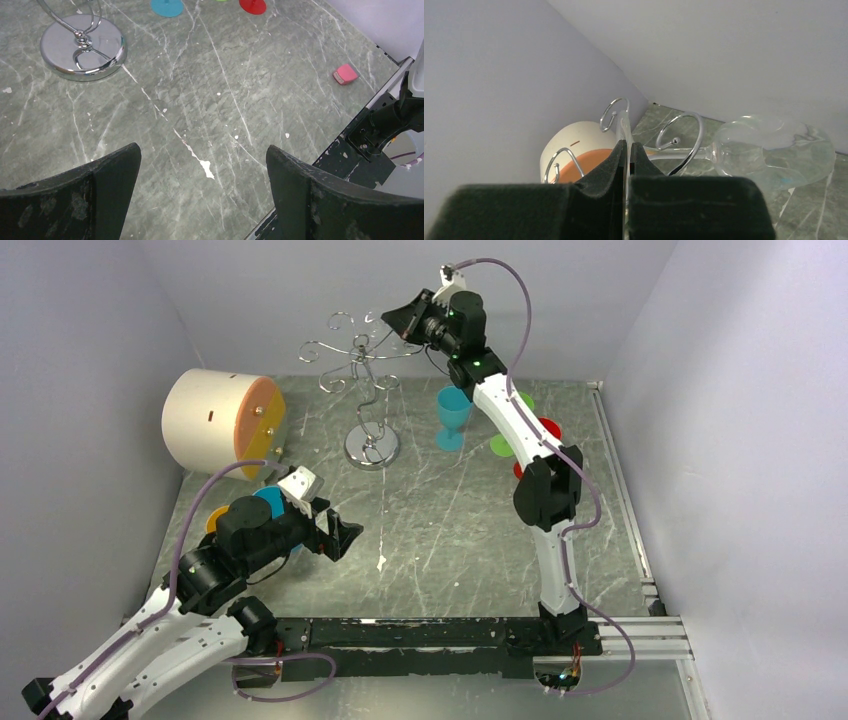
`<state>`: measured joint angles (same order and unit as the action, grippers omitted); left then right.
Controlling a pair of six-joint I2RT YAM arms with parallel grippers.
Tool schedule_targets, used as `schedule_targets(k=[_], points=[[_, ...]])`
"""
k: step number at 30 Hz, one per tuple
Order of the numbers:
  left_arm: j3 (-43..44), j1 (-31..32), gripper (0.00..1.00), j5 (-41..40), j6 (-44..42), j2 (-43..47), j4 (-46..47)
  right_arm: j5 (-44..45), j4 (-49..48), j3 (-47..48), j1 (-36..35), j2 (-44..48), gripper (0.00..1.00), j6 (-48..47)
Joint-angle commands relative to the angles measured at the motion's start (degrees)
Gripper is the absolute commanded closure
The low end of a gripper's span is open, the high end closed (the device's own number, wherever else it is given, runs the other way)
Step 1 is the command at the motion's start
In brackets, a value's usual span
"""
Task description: Place the wine glass upside down on the wine glass rack
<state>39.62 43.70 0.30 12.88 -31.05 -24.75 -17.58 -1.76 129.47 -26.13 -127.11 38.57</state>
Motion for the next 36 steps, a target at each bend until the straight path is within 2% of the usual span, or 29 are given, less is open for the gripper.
schedule_targets(k=[1, 5, 36], points=[[1.0, -0.1, 0.01, 1.2, 0.2, 0.2, -0.2, 2.3, -3.2, -2.3, 1.1, 4.6, 1.00, 1.2], [1.0, -0.1, 0.01, 1.2, 0.1, -0.1, -0.2, 3.6, -4.8, -4.7, 1.6, 5.6, 1.00, 2.9], [1.1, -0.1, 0.01, 1.2, 0.1, 0.9, -0.3, 5.9, -7.9, -1.7, 2.5, 2.5, 1.00, 10.7]])
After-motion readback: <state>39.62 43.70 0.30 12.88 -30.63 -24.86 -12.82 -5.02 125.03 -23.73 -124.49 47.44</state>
